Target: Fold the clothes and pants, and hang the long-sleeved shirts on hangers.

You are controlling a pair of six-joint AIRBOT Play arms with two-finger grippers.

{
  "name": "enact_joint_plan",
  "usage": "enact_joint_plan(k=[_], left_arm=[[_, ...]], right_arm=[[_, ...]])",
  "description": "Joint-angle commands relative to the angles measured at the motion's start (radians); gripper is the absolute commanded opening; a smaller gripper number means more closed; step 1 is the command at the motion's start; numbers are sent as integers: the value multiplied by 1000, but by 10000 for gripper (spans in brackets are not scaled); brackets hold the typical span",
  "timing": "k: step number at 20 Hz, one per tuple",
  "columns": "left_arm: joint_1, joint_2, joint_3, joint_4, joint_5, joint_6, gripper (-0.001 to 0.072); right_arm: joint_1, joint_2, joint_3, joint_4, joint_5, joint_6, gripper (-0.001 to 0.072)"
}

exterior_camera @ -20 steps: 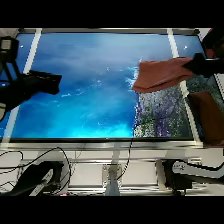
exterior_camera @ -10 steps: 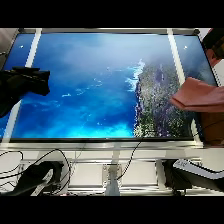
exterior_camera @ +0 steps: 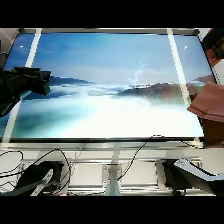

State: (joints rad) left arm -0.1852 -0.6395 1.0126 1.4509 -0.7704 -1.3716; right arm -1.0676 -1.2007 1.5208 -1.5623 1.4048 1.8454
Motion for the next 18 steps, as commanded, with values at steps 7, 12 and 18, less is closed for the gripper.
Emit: enact_joint_plan(k=[7, 12, 18], left_arm=[[0, -1, 0, 0, 0, 0, 349], [0, -1, 0, 0, 0, 0, 350], [0, -1, 0, 0, 0, 0, 350]], right_arm=[[-68, 5, -191, -86, 148, 50, 503], [-68, 5, -202, -47, 111, 34, 507], [55, 5, -112, 218, -18, -165, 118]])
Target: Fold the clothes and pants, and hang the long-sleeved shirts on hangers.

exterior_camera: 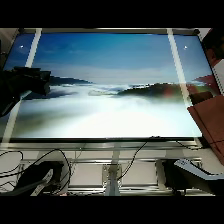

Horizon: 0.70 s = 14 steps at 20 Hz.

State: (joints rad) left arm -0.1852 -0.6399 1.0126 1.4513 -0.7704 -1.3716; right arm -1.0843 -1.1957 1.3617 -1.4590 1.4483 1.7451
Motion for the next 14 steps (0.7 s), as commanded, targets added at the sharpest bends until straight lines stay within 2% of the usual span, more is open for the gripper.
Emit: enact_joint_plan(k=[1, 3, 10, 14], left_arm=[[0, 0, 0, 0, 0, 0, 350], [0, 0, 0, 0, 0, 0, 350], [0, 0, 0, 0, 1, 0, 350], [0, 0, 0, 0, 0, 0, 350]], right_arm=[[131, 0, 77, 115, -68, -65, 76], [274, 0, 143, 116, -67, -106, 31], [790, 2, 262, 116, 54, -142, 32], [983, -1, 262, 47, 42, -142, 29]])
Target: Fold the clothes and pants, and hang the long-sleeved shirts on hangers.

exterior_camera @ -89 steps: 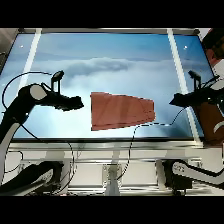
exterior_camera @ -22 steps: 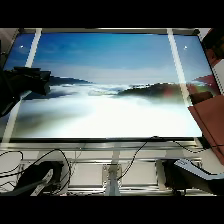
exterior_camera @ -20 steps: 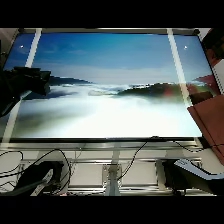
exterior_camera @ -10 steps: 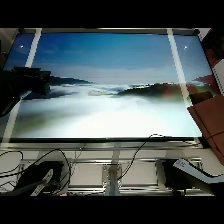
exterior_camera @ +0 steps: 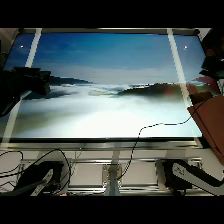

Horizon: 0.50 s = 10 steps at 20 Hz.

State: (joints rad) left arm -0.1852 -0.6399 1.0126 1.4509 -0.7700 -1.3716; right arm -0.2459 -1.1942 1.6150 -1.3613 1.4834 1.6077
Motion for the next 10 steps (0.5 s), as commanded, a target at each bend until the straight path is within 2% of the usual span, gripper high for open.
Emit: enact_joint_plan(k=[1, 3, 10], left_arm=[[0, 0, 0, 0, 0, 0, 350], [0, 0, 0, 0, 0, 0, 350], [0, 0, 0, 0, 0, 0, 350]], right_arm=[[175, -7, 9, -96, 7, -5, 24], [203, -20, 9, -163, 13, -4, 24], [203, -28, 9, -150, 15, -4, 24]])
